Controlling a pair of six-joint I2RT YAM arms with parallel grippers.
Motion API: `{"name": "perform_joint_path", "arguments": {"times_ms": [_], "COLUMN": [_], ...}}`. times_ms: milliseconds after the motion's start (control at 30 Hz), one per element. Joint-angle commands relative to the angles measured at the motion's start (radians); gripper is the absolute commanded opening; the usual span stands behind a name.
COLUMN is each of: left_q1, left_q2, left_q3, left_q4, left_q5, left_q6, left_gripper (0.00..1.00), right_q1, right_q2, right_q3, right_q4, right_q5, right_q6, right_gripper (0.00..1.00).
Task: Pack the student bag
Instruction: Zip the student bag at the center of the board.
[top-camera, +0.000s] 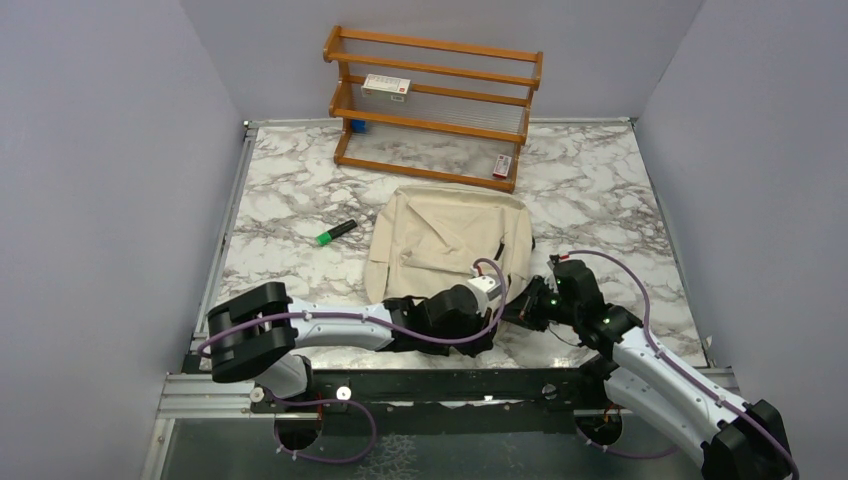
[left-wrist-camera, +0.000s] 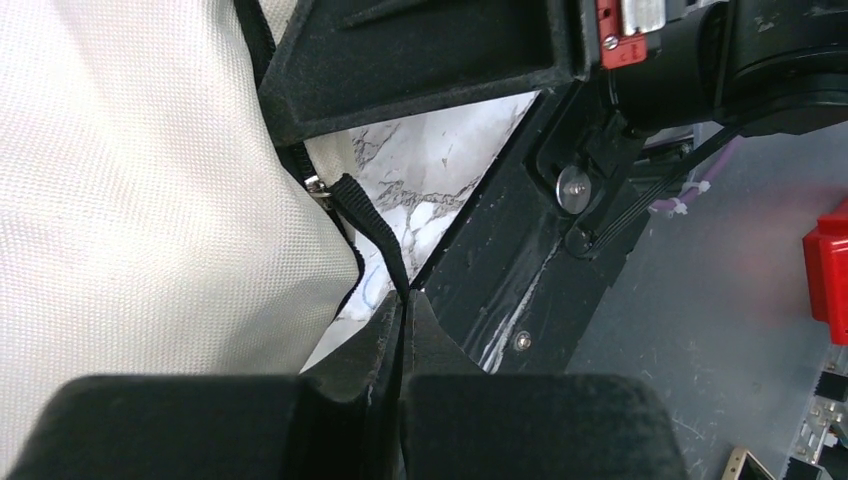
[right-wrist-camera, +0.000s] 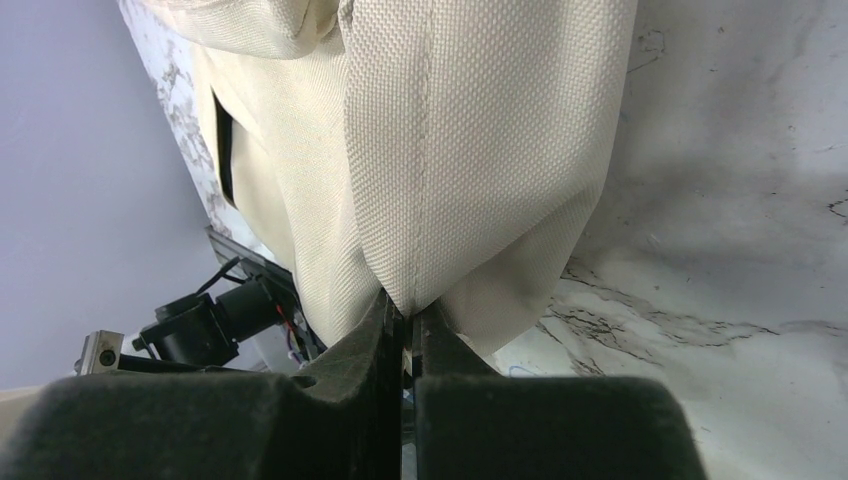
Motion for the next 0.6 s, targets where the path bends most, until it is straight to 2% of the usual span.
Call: {"name": "perform_joint_path", "arguments": {"times_ms": [0, 567], "left_q1": [-0.003, 0.031], "left_q2": [-0.061, -0.085], "left_q3": [0.019, 0.054], "left_q4": [0.049, -0.017], "left_q5": [0.02, -0.057], "left_q6": [0.001, 0.045], "left_gripper": [0.0, 0.0], "right_q1": [-0.001, -0.001], "right_q2": [-0.016, -0.021], "right_q3": [-0.002, -0.002], "right_q4": [-0.017, -0.02], "right_q5": [0.032, 0.036], "right_q6": [0.005, 0.008], "right_gripper": [0.07, 0.07]}}
